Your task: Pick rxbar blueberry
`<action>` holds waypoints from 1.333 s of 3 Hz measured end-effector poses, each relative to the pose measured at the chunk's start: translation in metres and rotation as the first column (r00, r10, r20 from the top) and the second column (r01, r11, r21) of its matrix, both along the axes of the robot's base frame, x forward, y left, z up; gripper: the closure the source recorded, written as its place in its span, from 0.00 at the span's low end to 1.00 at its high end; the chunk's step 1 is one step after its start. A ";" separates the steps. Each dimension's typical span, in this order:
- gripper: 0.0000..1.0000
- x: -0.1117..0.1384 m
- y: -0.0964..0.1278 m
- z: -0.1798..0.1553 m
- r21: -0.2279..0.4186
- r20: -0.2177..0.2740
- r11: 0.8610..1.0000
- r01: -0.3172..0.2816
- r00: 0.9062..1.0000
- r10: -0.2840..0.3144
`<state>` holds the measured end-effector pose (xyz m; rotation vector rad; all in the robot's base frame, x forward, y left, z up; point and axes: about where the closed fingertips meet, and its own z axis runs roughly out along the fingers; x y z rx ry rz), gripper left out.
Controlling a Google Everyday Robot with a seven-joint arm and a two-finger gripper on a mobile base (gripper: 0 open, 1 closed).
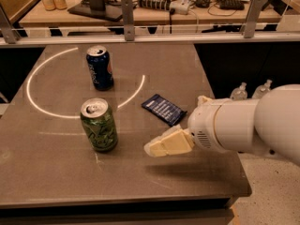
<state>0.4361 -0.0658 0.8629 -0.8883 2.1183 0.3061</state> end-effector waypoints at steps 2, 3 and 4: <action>0.00 0.036 0.027 -0.010 0.119 -0.002 0.992 -0.029 1.000 0.030; 0.00 0.054 0.032 -0.013 0.134 0.035 0.989 -0.059 0.998 0.055; 0.04 0.069 0.029 -0.015 0.137 0.056 0.988 -0.063 0.997 0.056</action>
Offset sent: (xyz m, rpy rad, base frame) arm 0.0609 0.0400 -0.0180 0.1652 -0.0220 0.0710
